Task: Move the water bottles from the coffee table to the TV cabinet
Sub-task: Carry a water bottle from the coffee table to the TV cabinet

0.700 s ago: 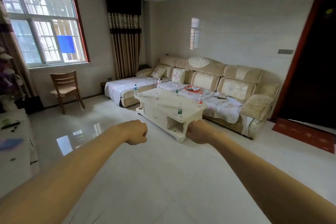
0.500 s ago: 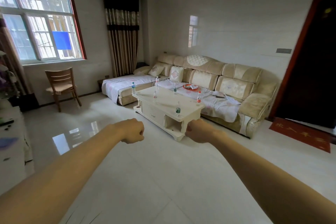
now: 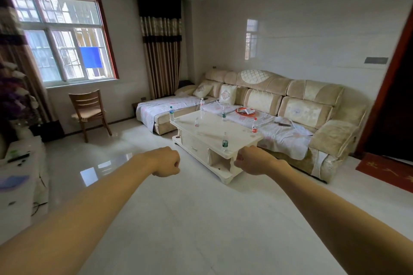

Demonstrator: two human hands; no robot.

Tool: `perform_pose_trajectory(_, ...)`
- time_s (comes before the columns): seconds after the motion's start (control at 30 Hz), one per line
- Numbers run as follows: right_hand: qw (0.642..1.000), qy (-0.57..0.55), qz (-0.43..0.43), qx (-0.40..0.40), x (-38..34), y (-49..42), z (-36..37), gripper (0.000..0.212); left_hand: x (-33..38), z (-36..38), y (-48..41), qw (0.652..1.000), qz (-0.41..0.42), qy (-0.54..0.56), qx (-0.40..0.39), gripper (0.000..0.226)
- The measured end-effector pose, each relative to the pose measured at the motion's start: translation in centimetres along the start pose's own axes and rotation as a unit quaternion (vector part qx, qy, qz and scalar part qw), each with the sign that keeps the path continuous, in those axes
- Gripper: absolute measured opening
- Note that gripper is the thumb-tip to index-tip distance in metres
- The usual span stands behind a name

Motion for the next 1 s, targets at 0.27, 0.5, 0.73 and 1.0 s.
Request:
perform_pose_trajectory(0.27,1.0,-0.009,-0.006,-0.006,7.8,-3.4,-0.2,0.036,5.0,-0.6,-5.9,1.0,0.007,-0.023,-0.001,0.02)
perform_pose_trajectory(0.5,0.999,-0.016,-0.022,-0.021,10.8,-9.7,0.1,0.026,4.6,-2.1,-12.5,1.0,0.006,0.0,0.0,0.011)
perform_pose_trajectory(0.73,0.998,-0.021,-0.004,-0.058,13.8,-18.3,0.5,0.03,3.7,-1.8,-23.1,0.998,-0.001,0.032,-0.045,0.02)
perform_pose_trajectory(1.0,0.998,-0.037,0.039,-0.035,19.1,-28.3,1.0,0.026,2.6,-4.3,-36.6,0.997,0.03,0.039,-0.056,0.024)
Point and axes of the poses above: each hand's wrist, its own y-axis away from the middle knuckle, its own z-axis out of the palm, x = y × z, the point moved 2 cm from there along -y, towards the middle knuckle, and after that the axes turned 15 degrees about -z, right-handed, at the moved point
